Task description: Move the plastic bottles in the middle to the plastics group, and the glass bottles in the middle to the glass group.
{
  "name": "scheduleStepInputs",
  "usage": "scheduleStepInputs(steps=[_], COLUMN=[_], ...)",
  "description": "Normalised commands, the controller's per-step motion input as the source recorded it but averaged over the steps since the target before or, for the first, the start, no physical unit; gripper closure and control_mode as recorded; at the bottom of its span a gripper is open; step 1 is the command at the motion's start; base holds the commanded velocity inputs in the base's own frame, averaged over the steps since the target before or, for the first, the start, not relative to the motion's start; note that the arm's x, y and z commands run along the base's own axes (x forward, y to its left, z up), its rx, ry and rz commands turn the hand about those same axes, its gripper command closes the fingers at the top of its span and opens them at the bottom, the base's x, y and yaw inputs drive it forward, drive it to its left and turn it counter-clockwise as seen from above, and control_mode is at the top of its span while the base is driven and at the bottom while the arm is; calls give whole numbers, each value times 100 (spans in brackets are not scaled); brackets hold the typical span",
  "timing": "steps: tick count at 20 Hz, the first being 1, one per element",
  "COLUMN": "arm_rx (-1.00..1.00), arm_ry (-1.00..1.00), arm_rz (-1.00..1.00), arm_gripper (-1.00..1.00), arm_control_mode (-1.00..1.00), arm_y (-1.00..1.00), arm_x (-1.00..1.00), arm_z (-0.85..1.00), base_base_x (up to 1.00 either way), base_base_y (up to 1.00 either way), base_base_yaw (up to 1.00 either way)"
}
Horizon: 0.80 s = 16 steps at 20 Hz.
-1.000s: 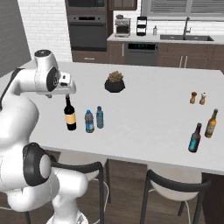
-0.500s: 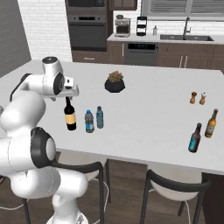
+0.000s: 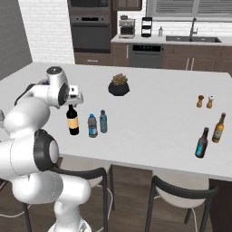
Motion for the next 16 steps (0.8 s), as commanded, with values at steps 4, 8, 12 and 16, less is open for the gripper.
scheduleStepInputs(steps=[4,8,12,16], arm_rx=[0,0,0,0], arm_ry=[0,-1,-3,-1], arm_rz=[1,0,0,-2], arm_gripper=[-100,-100,-100,-100], arm_control_mode=[-100,-100,-100,-100], arm_y=[0,8,25,30], arm_x=[0,0,4,2], arm_z=[-15,-12,0,0], base_base_x=[0,0,0,0], base_base_y=[0,0,0,0], base_base_yaw=[0,0,0,0])
